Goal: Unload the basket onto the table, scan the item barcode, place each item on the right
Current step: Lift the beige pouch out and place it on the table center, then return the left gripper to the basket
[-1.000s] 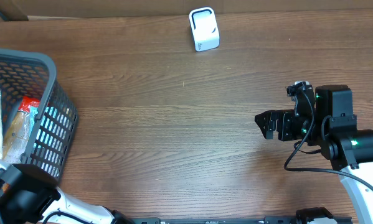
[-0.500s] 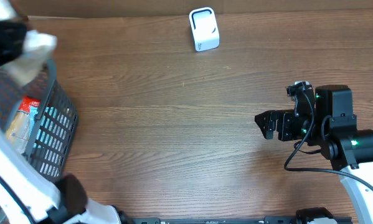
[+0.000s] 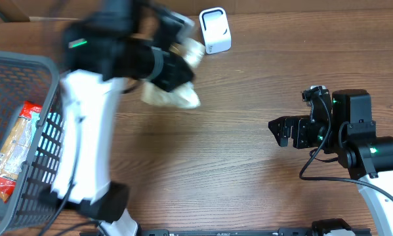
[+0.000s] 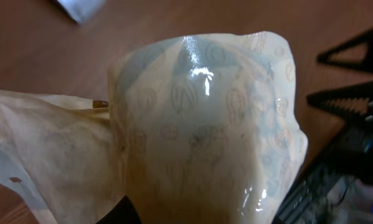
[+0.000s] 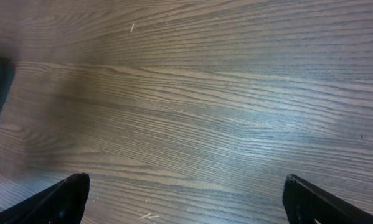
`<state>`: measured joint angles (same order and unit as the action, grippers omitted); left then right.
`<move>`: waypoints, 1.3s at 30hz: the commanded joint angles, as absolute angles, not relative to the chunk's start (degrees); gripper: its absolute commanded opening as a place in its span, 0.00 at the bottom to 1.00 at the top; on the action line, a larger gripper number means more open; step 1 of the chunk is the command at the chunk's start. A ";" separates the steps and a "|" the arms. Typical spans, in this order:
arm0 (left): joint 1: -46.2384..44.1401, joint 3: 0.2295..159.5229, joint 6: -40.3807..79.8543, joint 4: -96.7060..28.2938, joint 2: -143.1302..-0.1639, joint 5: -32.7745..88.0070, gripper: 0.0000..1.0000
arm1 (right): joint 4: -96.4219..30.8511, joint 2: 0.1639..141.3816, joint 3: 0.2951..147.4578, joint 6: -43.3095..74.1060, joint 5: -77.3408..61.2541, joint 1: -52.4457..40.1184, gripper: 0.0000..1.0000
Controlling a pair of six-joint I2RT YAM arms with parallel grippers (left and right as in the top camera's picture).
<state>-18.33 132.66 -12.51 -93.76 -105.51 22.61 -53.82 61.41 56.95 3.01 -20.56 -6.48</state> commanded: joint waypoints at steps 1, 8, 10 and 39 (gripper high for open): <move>-24.29 127.22 -14.33 -93.06 -111.11 17.67 0.29 | -53.76 61.21 58.15 2.98 -20.69 -6.79 1.00; -32.93 120.64 -12.78 -87.77 -124.07 18.70 0.31 | -53.74 61.21 58.15 2.96 -20.64 -6.79 1.00; -34.13 120.64 -12.60 -87.37 -126.23 18.70 0.38 | -53.78 61.21 58.15 2.98 -20.67 -6.79 1.00; 14.57 157.07 19.22 -96.82 -107.00 3.75 1.00 | -53.93 61.21 58.15 2.96 -20.64 -6.79 1.00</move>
<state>6.74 156.77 17.87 -96.42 -110.67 4.64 -54.04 61.41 56.95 2.98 -20.56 -6.48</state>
